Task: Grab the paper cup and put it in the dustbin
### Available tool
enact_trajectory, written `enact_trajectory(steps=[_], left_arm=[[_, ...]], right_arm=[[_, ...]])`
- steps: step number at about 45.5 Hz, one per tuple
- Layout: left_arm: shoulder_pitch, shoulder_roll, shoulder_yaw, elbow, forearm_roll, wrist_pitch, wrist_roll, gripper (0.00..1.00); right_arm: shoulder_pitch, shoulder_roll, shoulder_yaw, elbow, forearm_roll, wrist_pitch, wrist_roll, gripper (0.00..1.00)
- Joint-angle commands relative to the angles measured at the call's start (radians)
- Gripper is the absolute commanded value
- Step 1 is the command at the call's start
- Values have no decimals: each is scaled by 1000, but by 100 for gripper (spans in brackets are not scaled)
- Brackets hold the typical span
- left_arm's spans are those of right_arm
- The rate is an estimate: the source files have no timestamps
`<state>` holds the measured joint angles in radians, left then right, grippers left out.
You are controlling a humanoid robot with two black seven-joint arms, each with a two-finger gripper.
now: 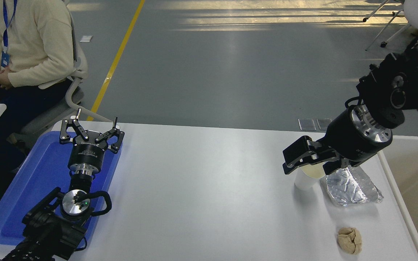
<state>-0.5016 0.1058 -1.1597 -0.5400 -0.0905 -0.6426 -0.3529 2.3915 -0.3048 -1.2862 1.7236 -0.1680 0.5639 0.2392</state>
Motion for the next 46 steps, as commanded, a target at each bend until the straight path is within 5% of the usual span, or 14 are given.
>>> enact_trajectory(steps=[1, 34, 46], left_arm=[[0, 0, 0, 0, 0, 0, 0, 100], [0, 0, 0, 0, 0, 0, 0, 100], [0, -2, 0, 0, 0, 0, 0, 100]], right_arm=[[2, -28, -25, -19, -64, -1, -1, 100], [-448, -79, 77, -481, -341, -79, -1, 100], [-658, -74, 117, -639, -354, -157, -1, 100]])
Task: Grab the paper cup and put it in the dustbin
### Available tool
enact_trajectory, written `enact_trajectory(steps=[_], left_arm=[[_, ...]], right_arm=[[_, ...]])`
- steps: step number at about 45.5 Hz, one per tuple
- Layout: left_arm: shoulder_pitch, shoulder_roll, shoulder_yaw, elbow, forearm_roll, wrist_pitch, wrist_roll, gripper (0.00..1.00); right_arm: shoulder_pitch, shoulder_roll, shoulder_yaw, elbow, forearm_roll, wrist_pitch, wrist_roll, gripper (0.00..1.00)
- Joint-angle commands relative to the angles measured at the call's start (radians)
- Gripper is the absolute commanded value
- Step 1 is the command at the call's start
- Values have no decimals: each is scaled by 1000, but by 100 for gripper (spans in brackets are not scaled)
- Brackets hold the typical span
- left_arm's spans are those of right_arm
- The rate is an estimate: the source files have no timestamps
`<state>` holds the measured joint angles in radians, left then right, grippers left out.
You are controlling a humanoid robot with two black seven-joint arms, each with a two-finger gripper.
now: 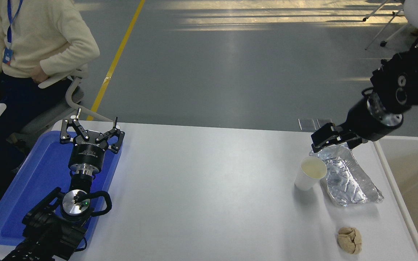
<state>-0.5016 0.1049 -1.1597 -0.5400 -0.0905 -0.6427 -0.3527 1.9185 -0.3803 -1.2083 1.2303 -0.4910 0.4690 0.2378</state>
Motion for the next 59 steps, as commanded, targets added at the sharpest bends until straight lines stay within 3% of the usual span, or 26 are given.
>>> enact_trajectory(steps=[1, 25, 38, 59], left_arm=[[0, -1, 0, 0, 0, 0, 0, 100], [0, -1, 0, 0, 0, 0, 0, 100], [0, -1, 0, 0, 0, 0, 0, 100], [0, -1, 0, 0, 0, 0, 0, 100]], right_arm=[[-197, 1, 41, -155, -31, -70, 0, 100], [-432, 78, 92, -328, -11, -223, 0, 100], [-518, 109, 112, -399, -11, -231, -2, 100], [-616, 113, 113, -494, -11, -247, -2, 88]])
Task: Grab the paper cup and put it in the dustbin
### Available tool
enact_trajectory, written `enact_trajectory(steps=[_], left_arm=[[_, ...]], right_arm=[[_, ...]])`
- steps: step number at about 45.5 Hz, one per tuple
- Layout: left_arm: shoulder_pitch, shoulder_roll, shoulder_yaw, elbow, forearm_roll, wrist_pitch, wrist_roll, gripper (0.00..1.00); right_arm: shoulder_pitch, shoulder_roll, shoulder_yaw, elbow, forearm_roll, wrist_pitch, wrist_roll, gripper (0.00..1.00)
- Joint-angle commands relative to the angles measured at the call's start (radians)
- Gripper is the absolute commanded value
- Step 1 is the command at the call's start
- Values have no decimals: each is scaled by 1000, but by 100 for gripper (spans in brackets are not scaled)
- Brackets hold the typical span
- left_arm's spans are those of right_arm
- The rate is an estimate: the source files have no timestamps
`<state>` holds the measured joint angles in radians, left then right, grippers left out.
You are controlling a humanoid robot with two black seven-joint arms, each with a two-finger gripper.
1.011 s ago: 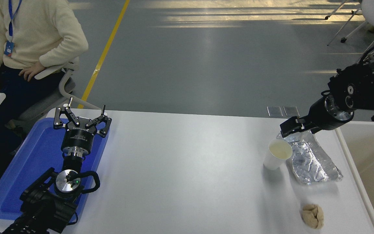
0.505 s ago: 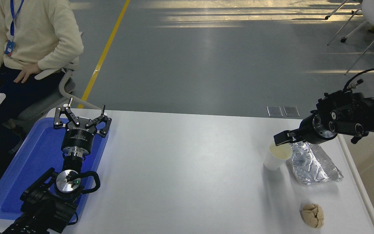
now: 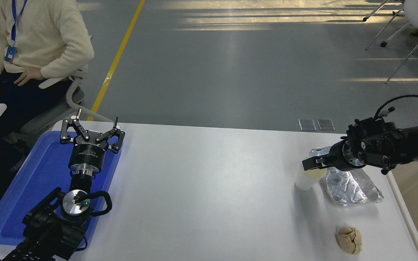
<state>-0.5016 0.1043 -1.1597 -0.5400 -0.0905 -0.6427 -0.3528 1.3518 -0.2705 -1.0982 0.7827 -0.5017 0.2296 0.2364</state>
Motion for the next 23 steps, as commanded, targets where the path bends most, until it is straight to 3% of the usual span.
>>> enact_trajectory(steps=[1, 4, 6, 15, 18, 19, 23], left_arm=[[0, 0, 0, 0, 0, 0, 0, 100], [0, 0, 0, 0, 0, 0, 0, 100], [0, 0, 0, 0, 0, 0, 0, 100], [0, 0, 0, 0, 0, 0, 0, 100], [0, 0, 0, 0, 0, 0, 0, 100], [0, 0, 0, 0, 0, 0, 0, 100], [0, 0, 0, 0, 0, 0, 0, 100]], right_arm=[[-51, 5, 3, -51, 0, -7, 0, 87], [-56, 13, 3, -54, 0, -7, 0, 84], [-57, 17, 3, -54, 0, -7, 0, 75], [-60, 22, 1, -56, 2, -7, -3, 23], [-59, 22, 1, -54, 2, -6, -3, 14], [-59, 22, 3, -54, 2, -7, -2, 3], [-56, 24, 3, -53, 2, -7, 0, 0]])
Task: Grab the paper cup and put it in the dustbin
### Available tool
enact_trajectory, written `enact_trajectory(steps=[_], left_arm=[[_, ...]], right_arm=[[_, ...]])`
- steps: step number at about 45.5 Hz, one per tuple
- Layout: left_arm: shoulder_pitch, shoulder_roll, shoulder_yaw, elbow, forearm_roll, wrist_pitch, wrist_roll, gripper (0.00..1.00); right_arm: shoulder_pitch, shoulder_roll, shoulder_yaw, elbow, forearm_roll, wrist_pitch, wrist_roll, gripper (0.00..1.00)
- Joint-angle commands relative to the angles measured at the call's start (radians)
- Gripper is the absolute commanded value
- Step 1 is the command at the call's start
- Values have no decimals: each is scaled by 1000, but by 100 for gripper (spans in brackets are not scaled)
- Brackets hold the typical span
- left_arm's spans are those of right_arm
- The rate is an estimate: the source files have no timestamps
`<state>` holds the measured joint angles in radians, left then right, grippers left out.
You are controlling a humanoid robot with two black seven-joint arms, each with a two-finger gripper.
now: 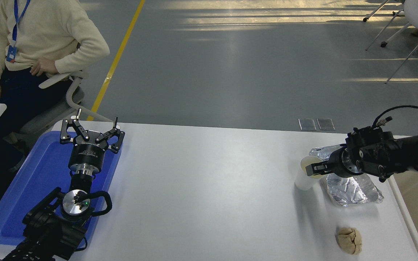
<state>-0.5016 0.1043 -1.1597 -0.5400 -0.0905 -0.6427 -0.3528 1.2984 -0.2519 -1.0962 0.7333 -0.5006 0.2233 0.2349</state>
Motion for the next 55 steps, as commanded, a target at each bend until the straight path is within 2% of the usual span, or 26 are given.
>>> enact_trajectory(steps=[1, 24, 37, 47, 55], left_arm=[[0, 0, 0, 0, 0, 0, 0, 100], [0, 0, 0, 0, 0, 0, 0, 100], [0, 0, 0, 0, 0, 0, 0, 100], [0, 0, 0, 0, 0, 0, 0, 100], [0, 0, 0, 0, 0, 0, 0, 100]], right_arm=[[-1, 3, 1, -3, 1, -1, 1, 0], [97, -13, -1, 83, 1, 7, 6, 0], [432, -76, -33, 403, 1, 27, 9, 0], [679, -81, -67, 554, 5, 123, 9, 0], [844, -78, -96, 629, 65, 197, 9, 0]])
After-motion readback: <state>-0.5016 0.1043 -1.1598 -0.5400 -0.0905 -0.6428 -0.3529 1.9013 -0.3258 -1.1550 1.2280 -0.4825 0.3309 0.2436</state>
